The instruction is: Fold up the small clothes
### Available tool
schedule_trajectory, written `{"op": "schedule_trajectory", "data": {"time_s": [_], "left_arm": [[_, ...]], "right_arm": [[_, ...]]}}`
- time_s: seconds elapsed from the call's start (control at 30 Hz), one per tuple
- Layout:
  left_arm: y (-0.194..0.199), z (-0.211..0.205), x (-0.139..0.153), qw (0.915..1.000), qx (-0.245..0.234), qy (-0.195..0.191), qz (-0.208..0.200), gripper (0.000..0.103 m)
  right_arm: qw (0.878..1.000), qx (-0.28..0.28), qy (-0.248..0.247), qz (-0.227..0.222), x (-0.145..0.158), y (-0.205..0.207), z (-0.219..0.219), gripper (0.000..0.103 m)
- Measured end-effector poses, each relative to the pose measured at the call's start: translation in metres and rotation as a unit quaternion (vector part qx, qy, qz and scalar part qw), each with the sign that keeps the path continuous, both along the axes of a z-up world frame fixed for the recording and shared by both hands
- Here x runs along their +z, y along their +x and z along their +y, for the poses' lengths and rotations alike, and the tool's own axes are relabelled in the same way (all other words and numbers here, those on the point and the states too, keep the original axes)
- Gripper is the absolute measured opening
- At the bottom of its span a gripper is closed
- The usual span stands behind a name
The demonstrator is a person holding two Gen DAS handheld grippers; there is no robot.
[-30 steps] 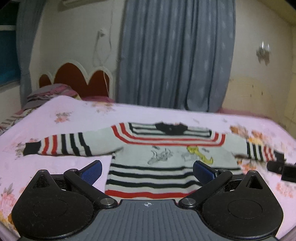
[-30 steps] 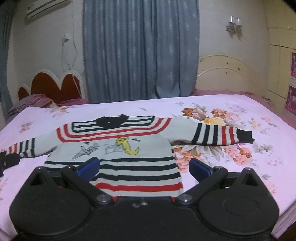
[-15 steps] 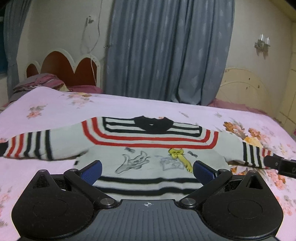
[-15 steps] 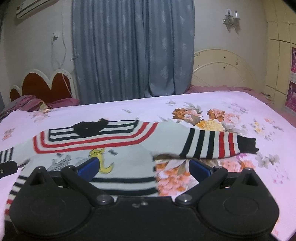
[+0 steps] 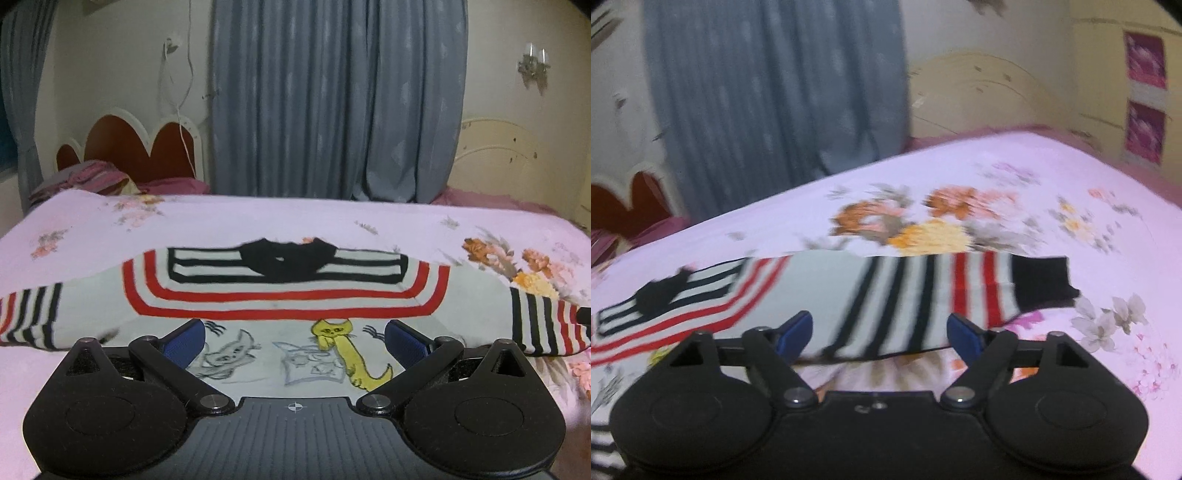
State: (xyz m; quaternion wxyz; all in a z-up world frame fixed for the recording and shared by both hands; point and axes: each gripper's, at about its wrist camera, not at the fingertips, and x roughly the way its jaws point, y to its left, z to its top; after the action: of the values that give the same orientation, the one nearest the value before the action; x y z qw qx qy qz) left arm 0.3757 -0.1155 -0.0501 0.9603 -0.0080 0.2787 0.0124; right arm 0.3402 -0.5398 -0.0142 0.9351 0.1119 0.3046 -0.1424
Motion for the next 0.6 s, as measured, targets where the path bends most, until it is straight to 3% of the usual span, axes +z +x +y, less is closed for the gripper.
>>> {"op": "schedule_trajectory", "data": {"time_s": [0.07, 0.23, 0.47, 0.6], "left_arm": [[0.01, -0.01, -0.007, 0.9999, -0.002, 0.001, 0.015, 0.103], [0.029, -0.039, -0.019, 0.9991, -0.016, 0.016, 0.035, 0.103], [0.052, -0.069, -0.026, 0.9974, -0.037, 0.03, 0.055, 0.103], [0.063, -0.078, -0.028, 0.9968, -0.043, 0.032, 0.059, 0.103]], "right_arm": [[1.0, -0.017, 0.012, 0.006, -0.01, 0.007, -0.022, 0.063], [0.997, -0.059, 0.044, 0.02, -0.034, 0.02, -0.072, 0.054], [0.986, -0.129, 0.103, 0.028, -0.065, 0.027, -0.131, 0.053], [0.978, -0.152, 0.145, -0.002, -0.074, 0.022, -0.153, 0.053]]}}
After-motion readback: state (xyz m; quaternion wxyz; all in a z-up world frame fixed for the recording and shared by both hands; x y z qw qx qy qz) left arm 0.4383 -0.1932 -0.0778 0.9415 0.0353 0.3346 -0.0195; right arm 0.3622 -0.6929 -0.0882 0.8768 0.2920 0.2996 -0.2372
